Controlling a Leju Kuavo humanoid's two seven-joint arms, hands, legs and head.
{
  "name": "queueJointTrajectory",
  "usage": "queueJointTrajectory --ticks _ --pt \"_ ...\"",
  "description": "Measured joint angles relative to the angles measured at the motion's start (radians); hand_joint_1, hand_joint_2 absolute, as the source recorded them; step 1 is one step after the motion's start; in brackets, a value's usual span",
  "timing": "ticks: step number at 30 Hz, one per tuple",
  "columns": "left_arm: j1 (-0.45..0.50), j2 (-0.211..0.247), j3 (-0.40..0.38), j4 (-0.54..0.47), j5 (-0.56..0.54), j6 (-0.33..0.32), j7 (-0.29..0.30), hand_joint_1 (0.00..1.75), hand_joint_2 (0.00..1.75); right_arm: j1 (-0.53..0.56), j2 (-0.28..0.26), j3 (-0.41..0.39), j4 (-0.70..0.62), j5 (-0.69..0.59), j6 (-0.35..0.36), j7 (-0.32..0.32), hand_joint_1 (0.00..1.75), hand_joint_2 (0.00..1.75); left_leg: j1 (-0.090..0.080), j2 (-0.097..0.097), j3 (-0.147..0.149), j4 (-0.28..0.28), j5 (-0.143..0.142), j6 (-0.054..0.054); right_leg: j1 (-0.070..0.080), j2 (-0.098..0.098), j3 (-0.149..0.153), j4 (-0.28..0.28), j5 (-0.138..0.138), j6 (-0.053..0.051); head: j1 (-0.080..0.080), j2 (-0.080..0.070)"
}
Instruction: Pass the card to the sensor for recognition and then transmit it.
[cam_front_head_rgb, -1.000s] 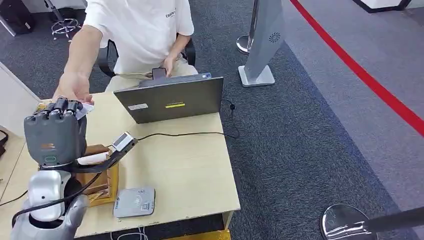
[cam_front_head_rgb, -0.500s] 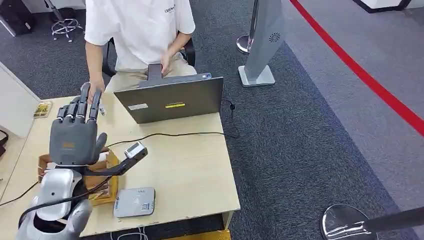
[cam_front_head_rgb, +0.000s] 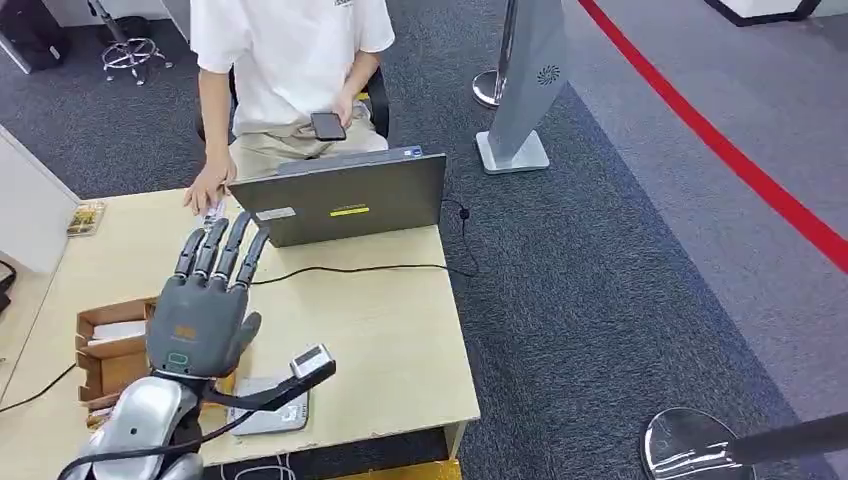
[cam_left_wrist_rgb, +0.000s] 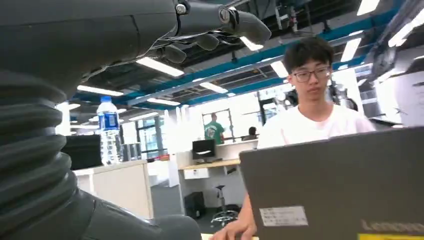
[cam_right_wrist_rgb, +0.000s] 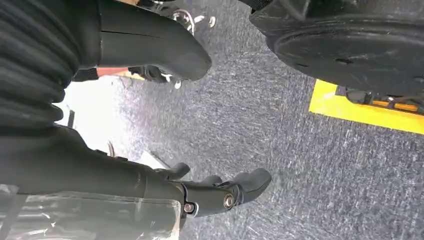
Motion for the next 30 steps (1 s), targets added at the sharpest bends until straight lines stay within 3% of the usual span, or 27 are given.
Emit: queueJointTrajectory --ticks 5,9,12,14,19,24,30 --pt "0.113 0.088 -0.041 -0.047 0.018 0.102 -0.027 0.0 1.75 0.019 0.0 0.032 -0.021 -0.062 -0.029 0.029 0.0 1.75 0.0 0.002 0.001 0.0 -0.002 -0.001 0.0 0.002 0.0 0.0 -0.002 -0.001 0.0 0.0" --pt "0.264 0.162 -0.04 -0.072 0.008 0.19 -0.003 0.0 1.75 0.036 0.0 0.046 -0.039 -0.109 -0.043 0.047 0.0 1.75 0.0 0.002 0.001 -0.001 -0.003 -0.002 0.0 0.002 0.0 0.0 -0.004 -0.002 0.0 0.0" --pt "0.364 0.227 -0.041 -0.081 0.042 0.293 0.08 0.0 1.75 0.048 0.0 0.05 -0.055 -0.13 -0.045 0.055 0.0 1.75 0.0 0.002 0.001 -0.001 -0.004 -0.001 0.0 0.002 0.0 0.0 -0.005 -0.001 0.0 0.0" --pt "0.417 0.273 -0.05 -0.09 0.05 0.358 0.167 0.0 1.75 0.058 0.0 0.052 -0.067 -0.14 -0.047 0.06 0.0 1.75 0.0 0.002 0.001 -0.001 -0.004 -0.001 0.0 0.002 0.0 0.0 -0.005 -0.001 0.0 0.0" --pt "0.474 0.37 -0.115 -0.108 0.057 0.402 0.295 0.0 1.75 0.074 0.0 0.062 -0.093 -0.153 -0.047 0.067 0.0 1.75 0.0 0.001 0.001 -0.001 -0.004 -0.001 0.0 0.0 0.001 0.0 -0.006 -0.001 0.0 0.0" --pt "0.483 0.418 -0.154 -0.112 0.051 0.446 0.395 0.0 1.75 0.084 0.0 0.067 -0.108 -0.153 -0.041 0.068 0.0 1.75 0.0 0.001 0.001 -0.001 -0.004 -0.001 0.0 0.0 0.002 0.0 -0.006 -0.001 0.0 0.0" --pt "0.485 0.417 -0.15 -0.1 0.046 0.476 0.41 0.0 1.75 0.087 0.0 0.075 -0.116 -0.148 -0.038 0.069 0.0 1.75 0.0 0.0 0.002 -0.001 -0.004 -0.001 0.0 0.0 0.002 0.0 -0.006 -0.001 0.0 0.0"
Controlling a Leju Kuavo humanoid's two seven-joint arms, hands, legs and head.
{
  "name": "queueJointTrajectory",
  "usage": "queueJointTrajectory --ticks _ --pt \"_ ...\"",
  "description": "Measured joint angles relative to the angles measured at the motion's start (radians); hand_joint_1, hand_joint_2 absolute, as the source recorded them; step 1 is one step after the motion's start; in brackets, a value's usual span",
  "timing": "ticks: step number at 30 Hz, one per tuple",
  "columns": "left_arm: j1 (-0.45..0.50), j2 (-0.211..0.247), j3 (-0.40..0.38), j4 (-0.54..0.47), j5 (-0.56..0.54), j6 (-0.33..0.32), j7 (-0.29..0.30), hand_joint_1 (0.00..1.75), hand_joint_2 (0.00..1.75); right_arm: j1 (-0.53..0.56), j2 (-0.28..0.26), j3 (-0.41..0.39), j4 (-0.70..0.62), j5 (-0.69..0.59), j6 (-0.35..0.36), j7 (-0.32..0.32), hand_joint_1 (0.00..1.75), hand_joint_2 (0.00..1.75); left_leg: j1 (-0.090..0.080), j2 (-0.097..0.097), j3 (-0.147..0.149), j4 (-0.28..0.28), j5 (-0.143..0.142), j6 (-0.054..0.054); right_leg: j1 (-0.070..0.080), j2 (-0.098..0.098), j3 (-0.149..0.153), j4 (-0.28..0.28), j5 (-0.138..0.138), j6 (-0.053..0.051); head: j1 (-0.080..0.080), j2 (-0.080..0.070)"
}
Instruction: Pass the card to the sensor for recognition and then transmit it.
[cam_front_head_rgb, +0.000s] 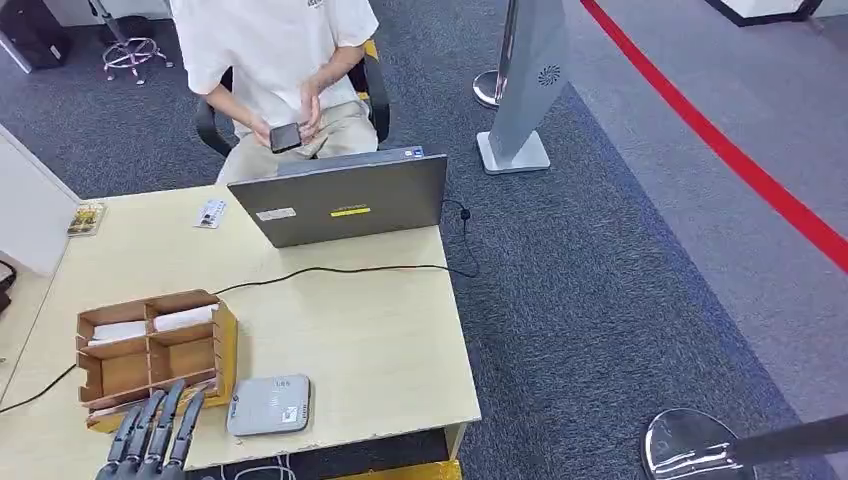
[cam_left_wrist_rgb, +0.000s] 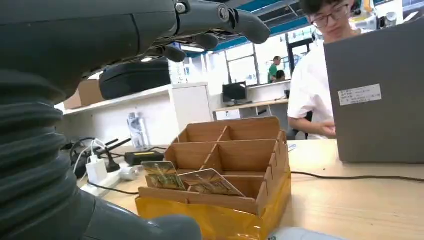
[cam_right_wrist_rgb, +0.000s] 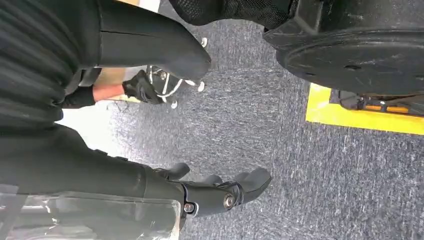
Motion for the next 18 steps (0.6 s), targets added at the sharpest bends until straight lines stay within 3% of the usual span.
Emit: queueJointTrajectory --ticks 10,18 --pt "0.021 -0.057 0.093 0.048 -0.005 -0.005 -0.061 0.0 1.75 0.0 0.0 0.005 0.0 0.011 0.013 0.002 0.0 1.75 0.0 0.0 0.0 0.0 0.0 0.0 0.0 0.0 0.0 0.0 0.0 0.0 0.0 0.0" --pt "0.041 -0.144 0.233 0.12 0.018 -0.036 -0.162 0.0 1.75 -0.001 0.0 0.004 0.0 0.019 0.018 -0.002 0.0 1.75 0.0 0.0 0.0 0.0 0.0 0.0 0.0 0.0 0.0 0.0 0.0 0.0 0.0 0.0"
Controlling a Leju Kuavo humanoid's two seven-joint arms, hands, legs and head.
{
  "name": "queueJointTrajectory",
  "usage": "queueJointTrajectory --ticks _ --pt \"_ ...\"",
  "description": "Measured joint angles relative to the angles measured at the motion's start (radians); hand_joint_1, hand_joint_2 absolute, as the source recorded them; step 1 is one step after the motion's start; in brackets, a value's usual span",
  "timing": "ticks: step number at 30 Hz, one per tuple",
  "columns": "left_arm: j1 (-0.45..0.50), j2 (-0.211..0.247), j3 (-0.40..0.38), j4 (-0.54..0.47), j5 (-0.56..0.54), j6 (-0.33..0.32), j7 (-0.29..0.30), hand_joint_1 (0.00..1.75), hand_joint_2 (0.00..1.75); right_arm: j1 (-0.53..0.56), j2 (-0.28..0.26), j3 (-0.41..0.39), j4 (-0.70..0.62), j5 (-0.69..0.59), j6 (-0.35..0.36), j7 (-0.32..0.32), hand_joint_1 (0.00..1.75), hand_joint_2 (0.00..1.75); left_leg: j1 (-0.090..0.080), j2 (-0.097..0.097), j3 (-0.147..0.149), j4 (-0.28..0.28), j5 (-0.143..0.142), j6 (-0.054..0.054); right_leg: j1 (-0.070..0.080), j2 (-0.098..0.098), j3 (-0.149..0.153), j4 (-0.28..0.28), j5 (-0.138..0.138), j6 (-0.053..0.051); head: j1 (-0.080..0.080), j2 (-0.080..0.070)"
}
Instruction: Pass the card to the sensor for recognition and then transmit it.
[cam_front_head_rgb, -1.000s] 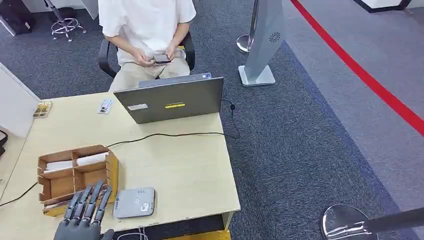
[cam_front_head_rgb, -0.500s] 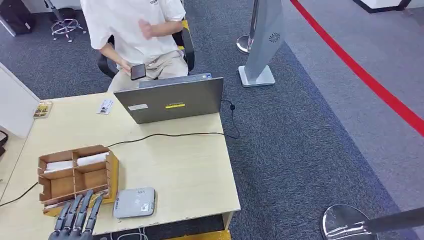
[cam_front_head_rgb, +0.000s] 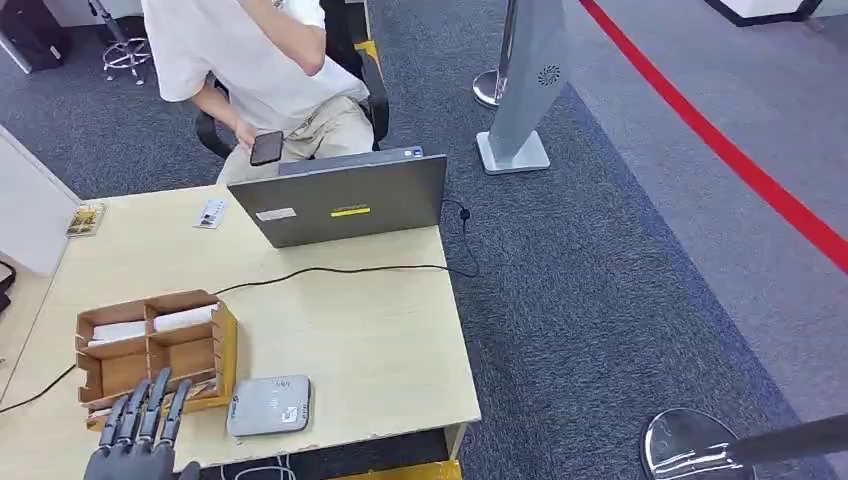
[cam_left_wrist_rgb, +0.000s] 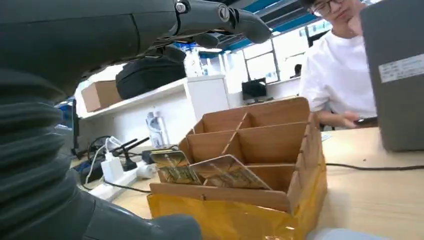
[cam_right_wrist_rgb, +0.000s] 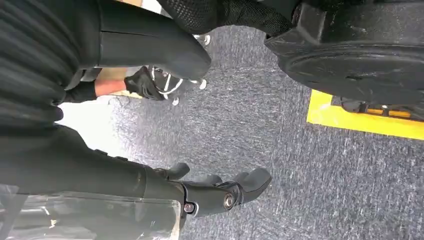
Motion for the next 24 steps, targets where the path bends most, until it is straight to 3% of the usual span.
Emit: queueJointTrajectory --ticks 5,15,24 --pt "0.009 -0.054 0.091 0.041 -0.003 -0.002 -0.018 0.0 1.75 0.0 0.0 -0.002 0.0 0.013 0.011 0.0 0.0 1.75 0.0 0.0 0.0 0.0 0.0 0.0 0.0 0.0 0.0 0.0 0.0 0.0 0.0 0.0" --pt "0.016 -0.105 0.161 0.096 0.0 0.007 -0.057 0.0 1.75 0.001 0.0 -0.008 0.0 0.021 0.017 -0.005 0.0 1.75 0.0 0.0 0.0 0.0 0.0 0.0 0.0 0.0 0.001 0.0 0.0 0.0 0.0 0.0" --pt "-0.002 -0.189 0.28 0.24 -0.028 0.133 -0.173 0.0 1.75 0.001 0.0 -0.017 -0.003 0.053 0.035 -0.024 0.0 1.75 0.0 0.0 0.001 0.0 0.0 0.0 0.0 0.0 0.001 0.0 0.0 0.0 0.0 0.0"
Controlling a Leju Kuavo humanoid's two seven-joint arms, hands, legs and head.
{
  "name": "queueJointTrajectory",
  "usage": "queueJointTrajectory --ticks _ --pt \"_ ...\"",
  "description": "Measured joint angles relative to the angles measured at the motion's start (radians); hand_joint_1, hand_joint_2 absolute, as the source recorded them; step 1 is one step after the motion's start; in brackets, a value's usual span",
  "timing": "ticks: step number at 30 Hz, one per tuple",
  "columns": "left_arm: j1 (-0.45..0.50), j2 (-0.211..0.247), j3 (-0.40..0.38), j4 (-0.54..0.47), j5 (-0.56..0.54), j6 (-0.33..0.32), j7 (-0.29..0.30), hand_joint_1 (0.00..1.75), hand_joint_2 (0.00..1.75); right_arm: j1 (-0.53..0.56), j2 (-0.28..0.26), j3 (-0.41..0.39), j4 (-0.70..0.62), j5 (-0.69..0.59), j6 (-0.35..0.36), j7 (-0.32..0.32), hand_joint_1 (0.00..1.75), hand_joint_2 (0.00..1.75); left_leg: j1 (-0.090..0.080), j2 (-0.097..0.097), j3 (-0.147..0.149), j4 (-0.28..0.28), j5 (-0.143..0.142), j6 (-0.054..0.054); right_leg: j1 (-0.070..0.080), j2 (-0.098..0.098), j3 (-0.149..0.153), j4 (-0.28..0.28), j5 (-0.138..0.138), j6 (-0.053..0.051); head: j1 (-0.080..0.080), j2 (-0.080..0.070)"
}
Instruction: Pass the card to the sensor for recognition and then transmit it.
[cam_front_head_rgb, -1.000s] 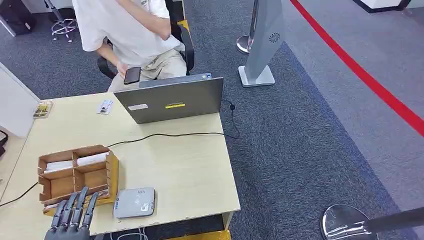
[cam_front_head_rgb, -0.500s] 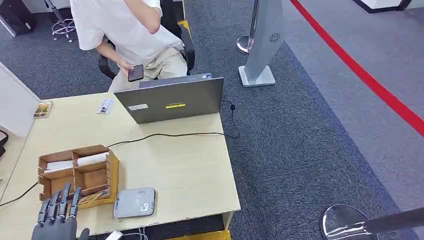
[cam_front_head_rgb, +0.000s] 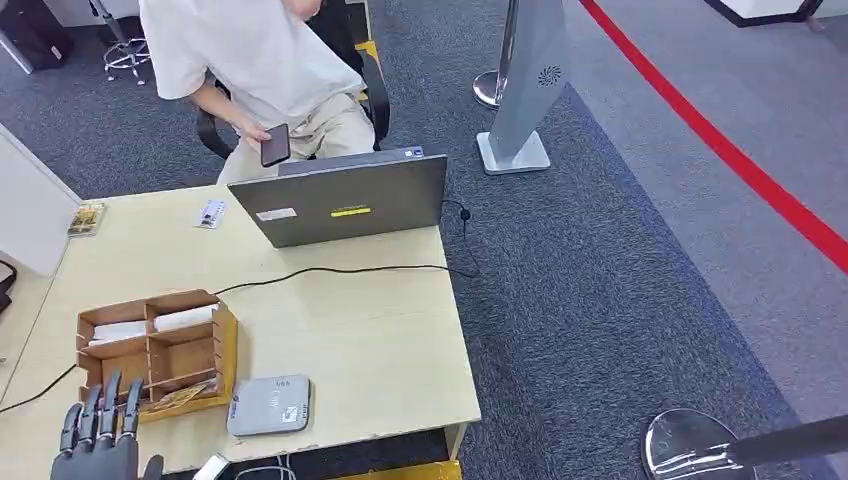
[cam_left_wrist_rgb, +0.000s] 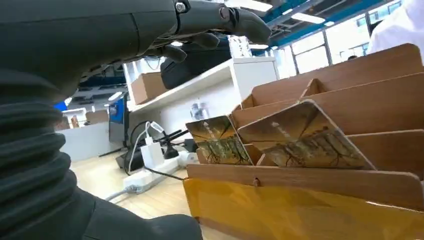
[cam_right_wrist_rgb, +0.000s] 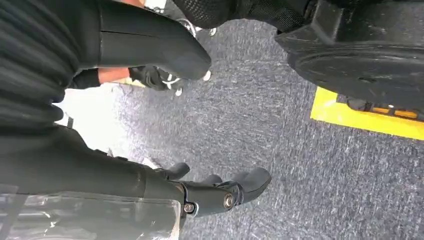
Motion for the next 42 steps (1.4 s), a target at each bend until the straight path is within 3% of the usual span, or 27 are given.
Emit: queueJointTrajectory --ticks 7,20,29,42 --pt "-0.066 -0.074 0.053 0.146 -0.058 0.136 -0.105 0.0 1.75 -0.007 0.0 -0.012 0.007 0.033 0.011 -0.031 0.0 1.75 0.0 -0.001 0.001 0.0 0.0 0.0 0.0 -0.001 0.001 0.0 0.0 0.0 0.0 0.0" --pt "-0.121 -0.148 0.07 0.225 -0.095 0.15 -0.179 0.0 1.75 -0.022 0.0 -0.018 0.028 0.052 0.01 -0.047 0.0 1.75 0.0 -0.001 0.001 0.0 0.0 0.0 0.0 -0.001 0.001 0.0 0.0 0.0 0.0 0.0" --pt "-0.174 -0.2 0.03 0.244 -0.116 0.15 -0.162 0.0 1.75 -0.038 0.0 -0.018 0.049 0.054 -0.004 -0.054 0.0 1.75 0.0 -0.001 0.001 0.0 0.0 0.0 0.0 0.0 0.001 0.0 0.0 0.0 0.0 0.0" --pt "-0.217 -0.203 0.017 0.245 -0.104 0.133 -0.123 0.0 1.75 -0.041 0.0 -0.021 0.062 0.071 -0.002 -0.054 0.0 1.75 0.0 -0.001 0.001 0.0 0.0 0.0 0.0 0.0 0.001 0.0 0.0 0.0 0.0 0.0"
